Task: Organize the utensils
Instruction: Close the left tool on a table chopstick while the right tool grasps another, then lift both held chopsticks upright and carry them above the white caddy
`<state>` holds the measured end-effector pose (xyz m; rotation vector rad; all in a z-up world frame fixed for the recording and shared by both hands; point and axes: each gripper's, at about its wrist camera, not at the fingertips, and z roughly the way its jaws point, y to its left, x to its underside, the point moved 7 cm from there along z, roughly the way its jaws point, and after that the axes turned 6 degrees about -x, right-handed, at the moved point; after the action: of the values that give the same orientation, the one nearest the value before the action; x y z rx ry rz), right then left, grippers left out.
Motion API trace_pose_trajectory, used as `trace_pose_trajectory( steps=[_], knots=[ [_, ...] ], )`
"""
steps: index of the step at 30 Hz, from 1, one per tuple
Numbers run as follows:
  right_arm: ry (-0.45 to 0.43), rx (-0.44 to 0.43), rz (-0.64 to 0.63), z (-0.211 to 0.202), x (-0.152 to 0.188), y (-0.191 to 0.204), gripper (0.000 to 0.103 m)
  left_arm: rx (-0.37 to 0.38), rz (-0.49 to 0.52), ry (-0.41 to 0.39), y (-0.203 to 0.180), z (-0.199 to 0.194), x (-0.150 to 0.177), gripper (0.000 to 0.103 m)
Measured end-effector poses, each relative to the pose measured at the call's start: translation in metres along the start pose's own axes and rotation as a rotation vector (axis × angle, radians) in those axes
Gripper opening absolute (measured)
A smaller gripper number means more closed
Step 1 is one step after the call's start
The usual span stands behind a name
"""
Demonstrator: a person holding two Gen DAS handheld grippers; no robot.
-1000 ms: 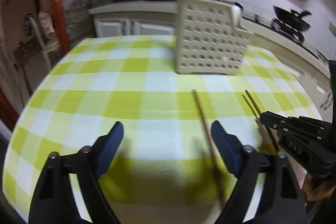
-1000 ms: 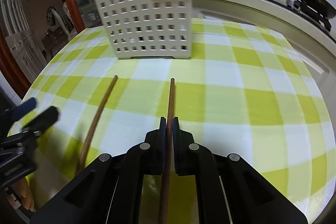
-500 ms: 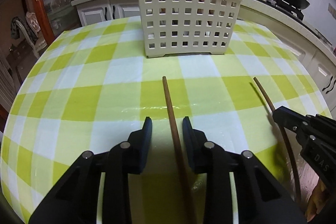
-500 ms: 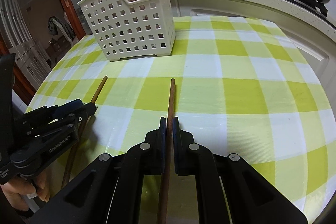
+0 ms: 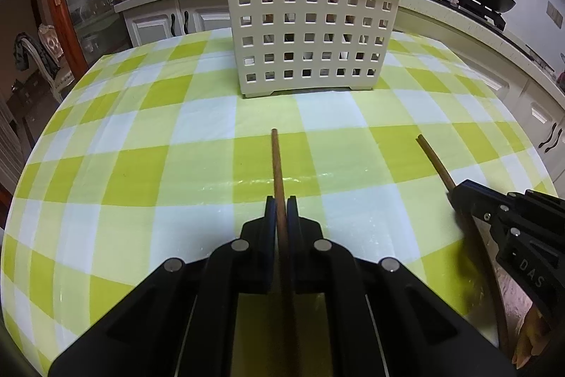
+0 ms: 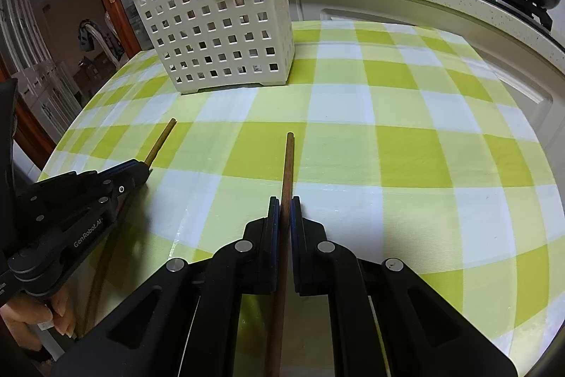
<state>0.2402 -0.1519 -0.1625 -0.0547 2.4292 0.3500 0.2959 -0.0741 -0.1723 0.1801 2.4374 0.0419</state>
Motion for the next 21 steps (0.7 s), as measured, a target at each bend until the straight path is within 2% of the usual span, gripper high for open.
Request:
trace_pose_trajectory(
  steps=[5,17,21],
  knots=[
    [-0.042,-0.006,-0.009,-0.011,-0.006,0.004,0.006,0.013,-0.024,-0.04,0.007,-0.015,-0.002,0.006],
    [-0.188,-0.049,-0.05,-0.054,-0.029,0.028,0.006,0.03,-0.045,-0.227,0.02,-0.085,-0.02,0.006],
    [-0.152,-0.02,-0.073,-0.051,-0.03,0.024,0.006,0.029,-0.044,-0.238,0.022,-0.093,-0.022,0.006]
  ],
)
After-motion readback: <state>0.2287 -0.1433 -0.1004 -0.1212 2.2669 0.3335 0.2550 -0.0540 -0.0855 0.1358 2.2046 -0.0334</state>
